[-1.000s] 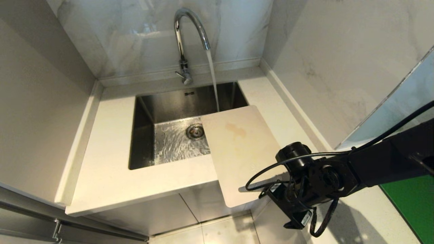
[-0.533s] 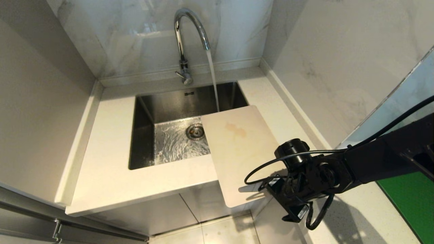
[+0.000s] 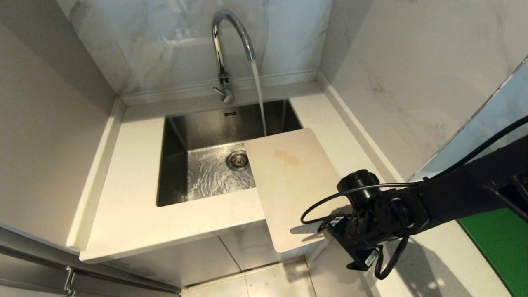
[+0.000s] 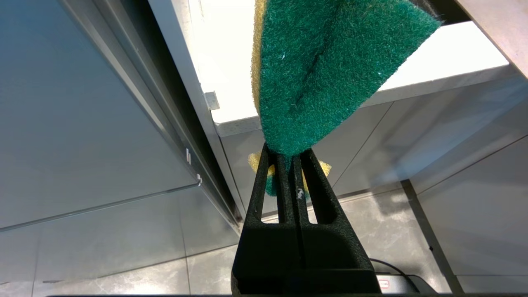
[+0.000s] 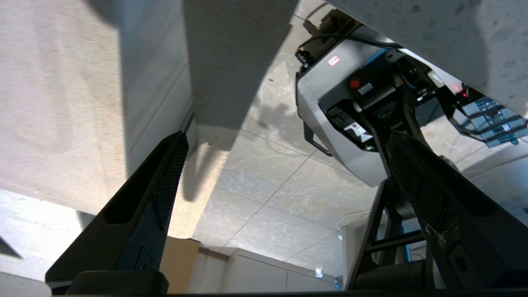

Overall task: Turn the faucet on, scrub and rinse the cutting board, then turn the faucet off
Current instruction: Pick up the cutting board

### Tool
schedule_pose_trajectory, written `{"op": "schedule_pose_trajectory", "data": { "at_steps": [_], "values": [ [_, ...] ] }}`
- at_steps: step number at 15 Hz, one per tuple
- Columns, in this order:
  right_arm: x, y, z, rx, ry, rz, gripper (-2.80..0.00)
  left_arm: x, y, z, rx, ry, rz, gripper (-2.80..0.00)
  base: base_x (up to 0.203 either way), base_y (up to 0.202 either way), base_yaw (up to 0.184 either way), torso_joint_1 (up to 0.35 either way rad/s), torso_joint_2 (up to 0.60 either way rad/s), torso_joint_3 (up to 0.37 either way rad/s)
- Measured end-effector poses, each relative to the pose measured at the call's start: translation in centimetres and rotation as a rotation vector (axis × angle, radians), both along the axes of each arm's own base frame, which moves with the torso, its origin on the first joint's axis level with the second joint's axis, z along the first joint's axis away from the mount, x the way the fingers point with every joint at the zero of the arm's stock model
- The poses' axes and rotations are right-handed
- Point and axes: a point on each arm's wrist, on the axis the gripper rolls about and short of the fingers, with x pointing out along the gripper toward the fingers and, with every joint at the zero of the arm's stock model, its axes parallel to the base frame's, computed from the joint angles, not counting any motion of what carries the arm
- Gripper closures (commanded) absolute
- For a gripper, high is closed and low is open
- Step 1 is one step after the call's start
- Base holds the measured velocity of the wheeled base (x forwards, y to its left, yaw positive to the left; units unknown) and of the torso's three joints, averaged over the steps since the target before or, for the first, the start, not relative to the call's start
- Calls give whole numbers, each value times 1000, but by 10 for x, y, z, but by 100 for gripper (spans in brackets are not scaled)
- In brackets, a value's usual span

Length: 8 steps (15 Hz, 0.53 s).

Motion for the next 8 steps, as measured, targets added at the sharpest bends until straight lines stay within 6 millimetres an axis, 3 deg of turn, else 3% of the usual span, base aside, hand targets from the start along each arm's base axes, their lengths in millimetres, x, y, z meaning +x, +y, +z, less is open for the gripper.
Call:
{"op": "schedule_pose_trajectory", "data": {
  "at_steps": [8],
  "values": [
    [8,-2,-27,-96,34,-24,-280,0,0,0,0,0,0,0,0,0,0,0,0,0]
  ]
}}
